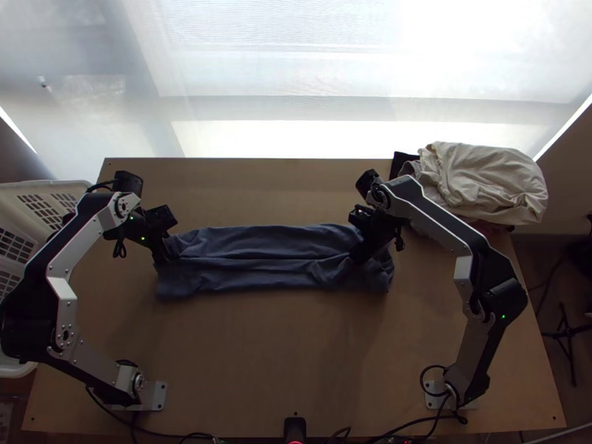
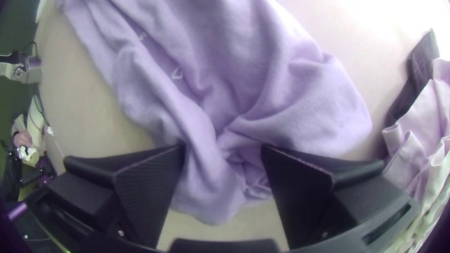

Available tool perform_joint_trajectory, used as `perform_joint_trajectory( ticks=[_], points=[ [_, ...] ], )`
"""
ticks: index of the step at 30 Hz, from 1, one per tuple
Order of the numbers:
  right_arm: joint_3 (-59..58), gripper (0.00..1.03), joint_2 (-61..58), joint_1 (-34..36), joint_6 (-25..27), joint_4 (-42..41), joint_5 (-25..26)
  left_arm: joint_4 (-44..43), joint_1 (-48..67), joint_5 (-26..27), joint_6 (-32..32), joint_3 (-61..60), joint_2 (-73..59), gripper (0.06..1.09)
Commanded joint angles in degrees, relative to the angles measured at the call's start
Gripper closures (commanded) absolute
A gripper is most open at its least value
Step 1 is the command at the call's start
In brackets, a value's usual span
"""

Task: Fold the t-shirt

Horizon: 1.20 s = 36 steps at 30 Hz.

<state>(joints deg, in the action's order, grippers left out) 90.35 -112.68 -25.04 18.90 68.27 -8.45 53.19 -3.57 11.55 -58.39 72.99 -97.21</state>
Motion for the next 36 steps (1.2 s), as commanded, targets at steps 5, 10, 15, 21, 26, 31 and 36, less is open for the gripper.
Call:
perform_joint_trajectory(
  ticks=[5,10,15,21,26,31,36],
  points=[
    [0.9,0.05,3.1,1.6,0.1,2.2,0.1,-0.5,-6.1,0.6,-2.4,5.9,2.9,0.10],
    [4.0,0.05,6.2,2.6,0.0,5.3,0.1,-2.5,-5.9,0.6,-5.5,1.1,13.2,0.10],
    [5.9,0.05,10.6,3.1,-3.2,5.3,2.1,-9.4,0.9,0.5,-7.7,-15.5,31.0,0.10],
    [3.3,0.05,13.5,0.2,-5.1,2.1,8.2,-13.9,9.7,-0.5,-8.3,-32.9,48.1,0.10],
    [-3.8,0.05,15.7,-3.0,-5.9,-5.3,14.7,-17.1,14.5,-1.3,-8.4,-39.2,52.2,0.11],
    [-6.6,0.05,16.9,-6.3,-7.7,-7.6,16.2,-24.5,16.5,-3.7,-9.8,-44.5,51.4,0.11],
    [-9.0,0.05,17.6,-8.9,-8.5,-9.5,17.8,-27.7,14.6,-5.8,-9.7,-47.5,45.9,0.10]
  ],
)
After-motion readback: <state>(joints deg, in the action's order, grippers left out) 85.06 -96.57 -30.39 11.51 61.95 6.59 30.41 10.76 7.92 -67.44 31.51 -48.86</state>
